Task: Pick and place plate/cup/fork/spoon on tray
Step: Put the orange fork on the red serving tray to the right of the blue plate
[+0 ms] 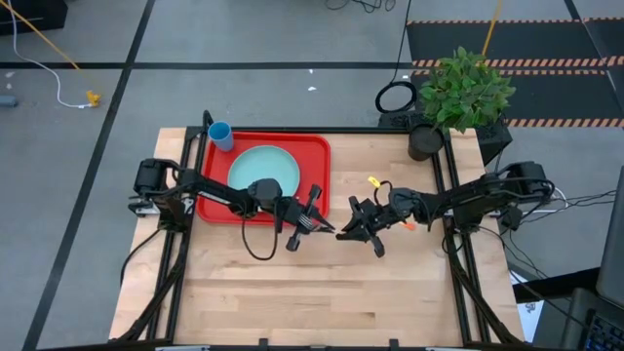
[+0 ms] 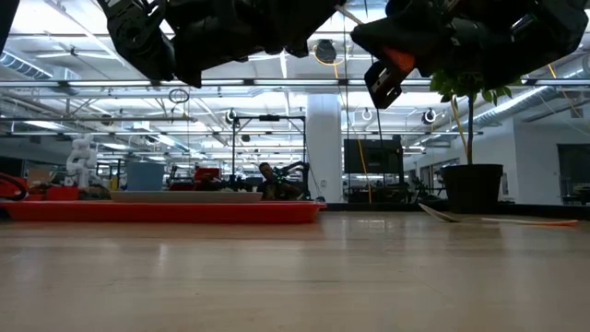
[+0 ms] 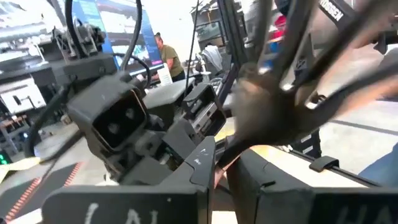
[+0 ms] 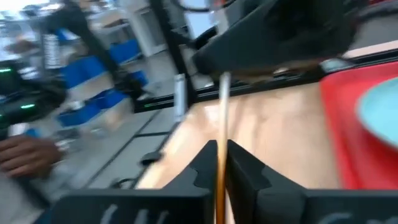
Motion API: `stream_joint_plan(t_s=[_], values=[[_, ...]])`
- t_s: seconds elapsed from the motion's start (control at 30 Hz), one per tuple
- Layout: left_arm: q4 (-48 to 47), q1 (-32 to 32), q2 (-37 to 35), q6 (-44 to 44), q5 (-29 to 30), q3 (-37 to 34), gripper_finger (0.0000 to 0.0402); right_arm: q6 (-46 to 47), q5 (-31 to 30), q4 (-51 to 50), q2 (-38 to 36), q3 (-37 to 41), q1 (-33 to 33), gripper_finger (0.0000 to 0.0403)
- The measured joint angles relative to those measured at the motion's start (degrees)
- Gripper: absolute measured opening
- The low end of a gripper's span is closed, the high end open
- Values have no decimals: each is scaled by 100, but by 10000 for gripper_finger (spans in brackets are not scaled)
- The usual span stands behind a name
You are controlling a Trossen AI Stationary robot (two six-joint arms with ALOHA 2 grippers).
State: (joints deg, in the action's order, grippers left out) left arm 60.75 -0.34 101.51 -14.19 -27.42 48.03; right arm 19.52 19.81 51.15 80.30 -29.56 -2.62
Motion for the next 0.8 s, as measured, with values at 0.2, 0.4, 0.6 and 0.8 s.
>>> stream_joint_plan(t_s=[0.2,0.4,0.6,0.8], values=[[-80,127,2,281,208,-6,9,-702,-1273,-267,-144,-4,-245,86],[-218,267,4,553,568,-6,17,-1591,-2740,-887,-495,-5,-535,162],[-282,306,4,824,1388,-6,9,-2536,-4490,-1136,-636,-4,-971,186],[-277,327,4,1295,2850,-6,10,-3092,-6331,-1031,-508,-4,-1271,163]])
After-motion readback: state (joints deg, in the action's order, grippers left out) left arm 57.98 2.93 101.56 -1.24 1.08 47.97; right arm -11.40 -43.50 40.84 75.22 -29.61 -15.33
